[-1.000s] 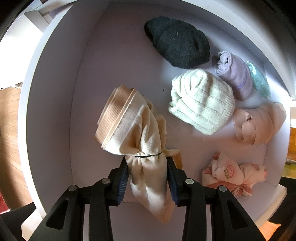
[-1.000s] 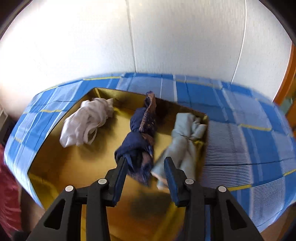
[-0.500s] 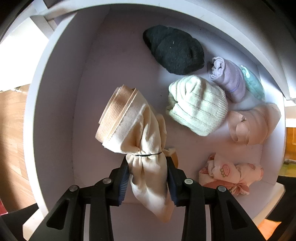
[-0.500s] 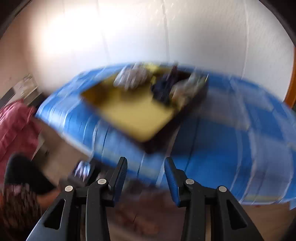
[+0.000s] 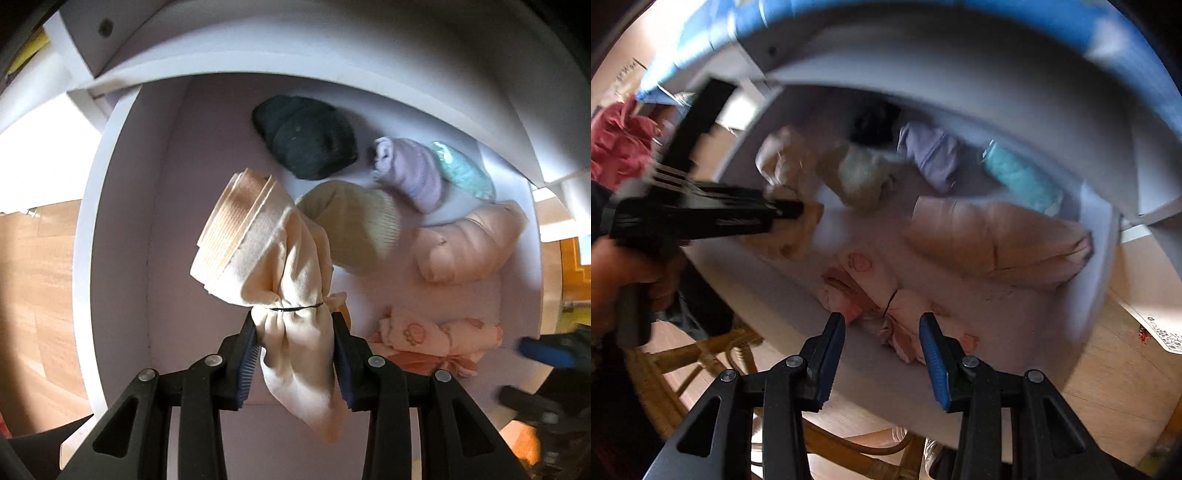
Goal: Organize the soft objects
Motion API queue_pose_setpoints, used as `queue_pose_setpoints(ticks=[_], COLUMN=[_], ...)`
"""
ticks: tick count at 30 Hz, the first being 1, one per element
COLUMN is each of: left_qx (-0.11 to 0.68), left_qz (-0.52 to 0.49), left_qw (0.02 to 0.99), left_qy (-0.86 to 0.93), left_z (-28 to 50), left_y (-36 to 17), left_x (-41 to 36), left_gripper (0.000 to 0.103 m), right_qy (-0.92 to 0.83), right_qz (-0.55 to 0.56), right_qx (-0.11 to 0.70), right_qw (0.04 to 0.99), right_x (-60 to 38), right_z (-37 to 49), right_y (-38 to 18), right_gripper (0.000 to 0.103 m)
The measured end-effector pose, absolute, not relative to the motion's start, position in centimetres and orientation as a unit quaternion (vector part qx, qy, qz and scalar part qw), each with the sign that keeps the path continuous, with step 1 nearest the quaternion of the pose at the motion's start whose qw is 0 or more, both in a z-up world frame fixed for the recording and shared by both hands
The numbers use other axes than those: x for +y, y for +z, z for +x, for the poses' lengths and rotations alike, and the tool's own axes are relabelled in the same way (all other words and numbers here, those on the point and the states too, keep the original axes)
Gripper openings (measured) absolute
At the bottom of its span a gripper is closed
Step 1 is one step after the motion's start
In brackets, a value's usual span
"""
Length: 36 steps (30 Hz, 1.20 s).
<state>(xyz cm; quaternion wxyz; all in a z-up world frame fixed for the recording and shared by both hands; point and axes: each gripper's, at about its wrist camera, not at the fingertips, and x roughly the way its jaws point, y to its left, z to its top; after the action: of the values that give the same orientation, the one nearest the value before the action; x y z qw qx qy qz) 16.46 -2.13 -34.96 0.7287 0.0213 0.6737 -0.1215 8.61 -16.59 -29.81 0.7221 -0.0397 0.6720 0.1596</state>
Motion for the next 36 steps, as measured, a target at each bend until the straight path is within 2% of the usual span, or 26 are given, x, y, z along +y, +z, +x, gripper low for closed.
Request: queue_pose_setpoints(ticks=[6,10,21,36], left_qx=[0.656,0.637,0.617,0.569], left_qz=[0.007,-0.009,-0.031,-0.034], left_qw=[0.742,0.756,0.773,0.802], left_qy=[-0.138,-0.148,-0.144,-0.178], left_z=[15.8,15.4,15.3,13.7], left_y=[-32.9,-30.9,-29.4,-22.8], left_x=[-2.0,-1.3,-1.1,0.4], left_gripper=[0.037,0.037,0.037,0.037], right_qy=[0.121,0.112,0.107,0.135], right_qz=[-0.063,-0.027,-0.014,0.055], right_qx=[0.702,0.707,0.699,0.705], right_qw=[0.699,0.698,0.707,0.694], right_x=[-16.6,-17.6,-18.4,-19.3], right_z=[9.4,9.9,11.3,13.2], right_y=[-34.0,-34.8,-35.1,-34.5], right_gripper=[0.042,0.044,0.044,0.046])
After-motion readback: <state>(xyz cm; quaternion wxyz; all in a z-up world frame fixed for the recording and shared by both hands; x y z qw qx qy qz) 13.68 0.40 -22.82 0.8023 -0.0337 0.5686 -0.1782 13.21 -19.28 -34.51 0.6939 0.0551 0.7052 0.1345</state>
